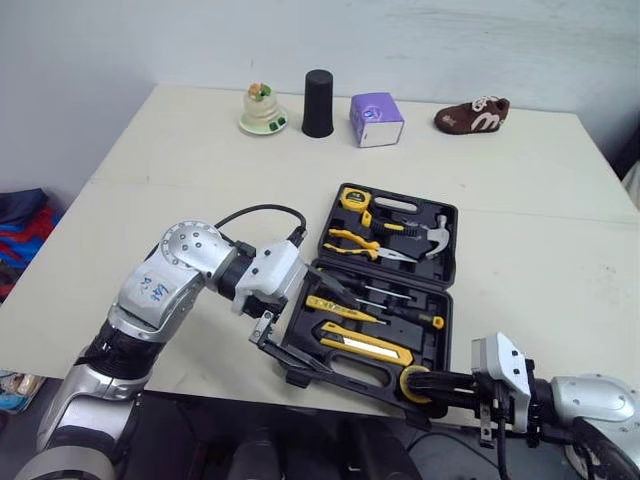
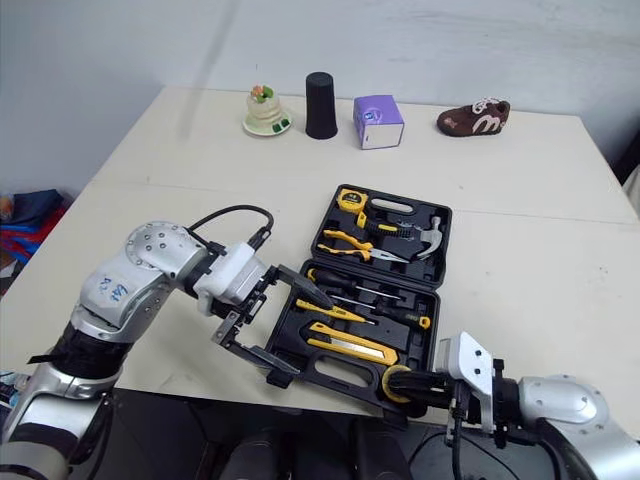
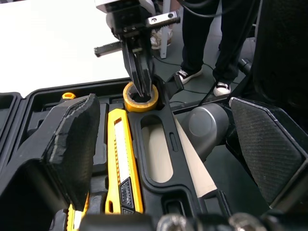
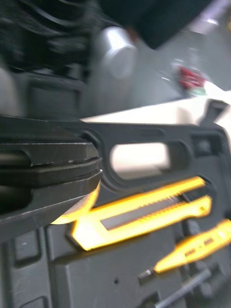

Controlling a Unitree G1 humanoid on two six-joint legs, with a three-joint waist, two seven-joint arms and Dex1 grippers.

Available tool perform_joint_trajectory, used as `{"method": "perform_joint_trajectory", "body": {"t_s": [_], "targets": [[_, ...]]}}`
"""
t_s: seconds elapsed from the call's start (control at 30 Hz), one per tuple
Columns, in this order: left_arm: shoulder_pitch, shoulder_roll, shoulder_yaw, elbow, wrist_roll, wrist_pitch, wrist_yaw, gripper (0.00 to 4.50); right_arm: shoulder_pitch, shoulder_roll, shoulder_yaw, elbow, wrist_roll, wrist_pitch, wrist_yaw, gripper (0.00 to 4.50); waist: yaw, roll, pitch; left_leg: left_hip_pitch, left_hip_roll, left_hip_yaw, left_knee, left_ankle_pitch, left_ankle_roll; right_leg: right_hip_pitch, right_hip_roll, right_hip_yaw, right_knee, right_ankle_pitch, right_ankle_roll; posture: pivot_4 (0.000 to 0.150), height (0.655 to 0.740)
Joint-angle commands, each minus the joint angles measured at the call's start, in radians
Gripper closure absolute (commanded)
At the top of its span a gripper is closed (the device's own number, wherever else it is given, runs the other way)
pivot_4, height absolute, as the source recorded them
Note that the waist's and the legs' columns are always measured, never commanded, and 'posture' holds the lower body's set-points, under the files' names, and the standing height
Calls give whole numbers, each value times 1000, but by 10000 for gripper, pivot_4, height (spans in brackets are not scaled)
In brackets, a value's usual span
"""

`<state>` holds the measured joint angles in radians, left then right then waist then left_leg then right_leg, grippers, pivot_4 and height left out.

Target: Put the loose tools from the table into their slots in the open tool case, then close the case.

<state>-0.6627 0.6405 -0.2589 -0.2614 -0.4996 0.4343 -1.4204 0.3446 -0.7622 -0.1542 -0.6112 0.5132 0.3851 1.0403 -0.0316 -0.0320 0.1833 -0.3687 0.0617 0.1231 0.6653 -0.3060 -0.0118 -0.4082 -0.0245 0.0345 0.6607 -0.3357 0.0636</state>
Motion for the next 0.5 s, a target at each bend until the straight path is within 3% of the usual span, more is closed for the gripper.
{"method": "perform_joint_trajectory", "body": {"t_s": [0.03,0.23,0.5], "targets": [[-20,-6,0,-7,11,-19,4,0,27,18,27,15,-33,-74,2,44677,1,0,0,0,0,0,0,0,0,0,0,0,0,0,0,1500,7383],[-36,-9,2,17,23,-29,-7,0,40,25,85,126,-110,-151,-1,44677,1,-1,-1,0,0,0,0,0,0,0,0,0,-1,0,0,1500,7383],[-48,-16,0,31,38,-53,-12,0,114,63,105,237,-103,-163,-15,44677,3,-9,-6,3,0,-1,0,-1,1,4,0,-1,-1,0,-1,1500,7383]]}}
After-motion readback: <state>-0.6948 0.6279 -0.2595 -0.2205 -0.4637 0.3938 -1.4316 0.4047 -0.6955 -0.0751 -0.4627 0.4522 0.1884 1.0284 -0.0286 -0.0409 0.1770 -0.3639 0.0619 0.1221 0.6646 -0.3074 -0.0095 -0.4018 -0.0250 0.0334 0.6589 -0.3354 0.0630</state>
